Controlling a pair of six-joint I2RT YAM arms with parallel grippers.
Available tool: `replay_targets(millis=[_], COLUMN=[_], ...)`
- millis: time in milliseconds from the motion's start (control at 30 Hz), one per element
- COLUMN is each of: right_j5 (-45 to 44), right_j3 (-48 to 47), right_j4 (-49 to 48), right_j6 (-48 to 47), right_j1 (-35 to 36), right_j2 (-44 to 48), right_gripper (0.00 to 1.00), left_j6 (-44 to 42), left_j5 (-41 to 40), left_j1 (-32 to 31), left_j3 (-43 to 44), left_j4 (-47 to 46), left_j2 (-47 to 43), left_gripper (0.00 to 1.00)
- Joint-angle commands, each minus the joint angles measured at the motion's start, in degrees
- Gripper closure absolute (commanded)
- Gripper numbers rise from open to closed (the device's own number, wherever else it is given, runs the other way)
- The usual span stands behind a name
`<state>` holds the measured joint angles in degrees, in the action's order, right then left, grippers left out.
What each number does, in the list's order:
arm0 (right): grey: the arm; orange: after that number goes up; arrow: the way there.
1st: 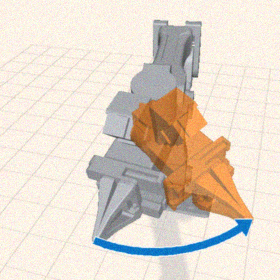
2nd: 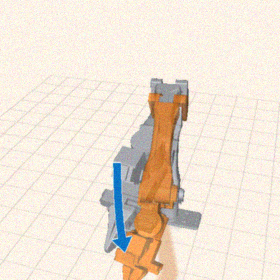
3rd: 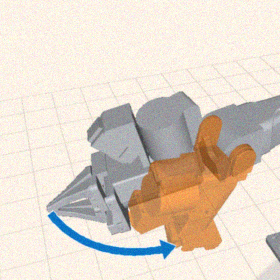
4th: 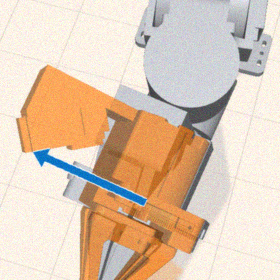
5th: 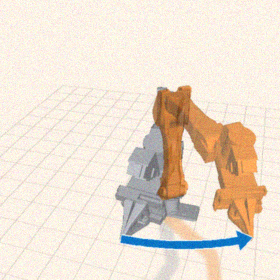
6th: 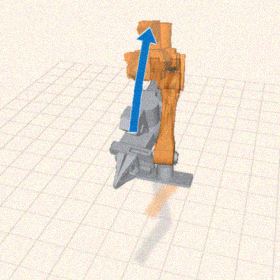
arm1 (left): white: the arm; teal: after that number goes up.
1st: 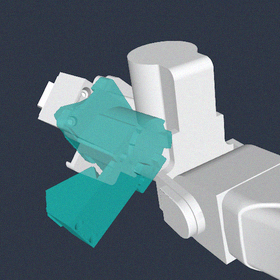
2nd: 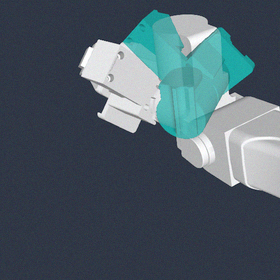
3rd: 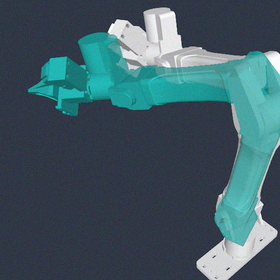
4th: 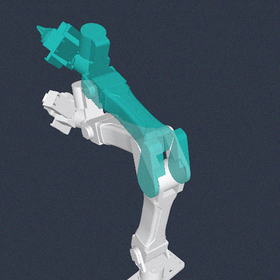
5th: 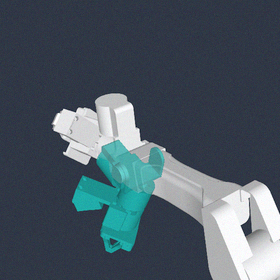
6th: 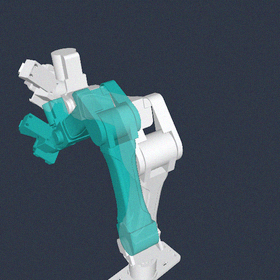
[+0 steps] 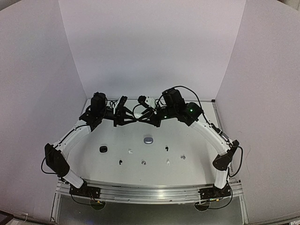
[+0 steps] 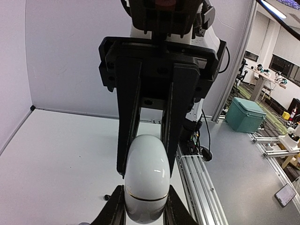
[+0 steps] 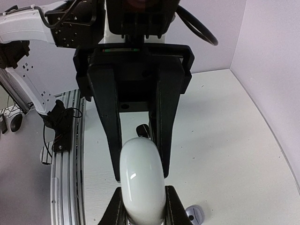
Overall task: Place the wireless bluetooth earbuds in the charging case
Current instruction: Pass from the right arm to the left
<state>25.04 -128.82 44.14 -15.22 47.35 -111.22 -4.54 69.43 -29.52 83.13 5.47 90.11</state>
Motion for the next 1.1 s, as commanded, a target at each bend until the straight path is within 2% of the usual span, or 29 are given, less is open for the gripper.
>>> replay_targets(millis=[0,200,467,667,800,933,1067], right_j5=[-2.2,-2.6,-3.8,-4.8,-5.2,-6.2,-5.9], right_j3=[-1.6,-1.3,-0.8,-0.9,-0.7,0.1,1.0], right_j4=[0.9,1.0,1.0,0.8,0.8,0.8,0.9], right_j6=[-0.9,-0.9,0.2,1.1,1.4,1.2,1.7], right_j1=[0.0,-0.1,0.0,-0.1,0.0,-0.1,-0.6], right_j2=[-0.8,-1.1,-0.8,-0.2,0.5,1.8,3.4], right_gripper=[1.00,1.00,0.99,0.70,0.62,0.60,0.46], left_j6=[1.6,3.6,7.6,12.6,13.7,14.0,11.7], left_j5=[3.6,4.5,4.6,3.1,2.9,2.6,1.9], left_j1=[-0.5,-0.5,-0.2,0.3,0.6,1.0,1.4], left_j3=[0.7,0.2,-1.5,-3.2,-3.8,-4.5,-4.9], left_j4=[-5.0,-7.6,-11.3,-16.8,-16.8,-16.8,-16.2], left_j2=[-0.9,-1.1,-1.9,-2.4,-2.6,-3.0,-3.4], left_gripper=[0.80,1.00,1.00,1.00,1.00,1.00,1.00])
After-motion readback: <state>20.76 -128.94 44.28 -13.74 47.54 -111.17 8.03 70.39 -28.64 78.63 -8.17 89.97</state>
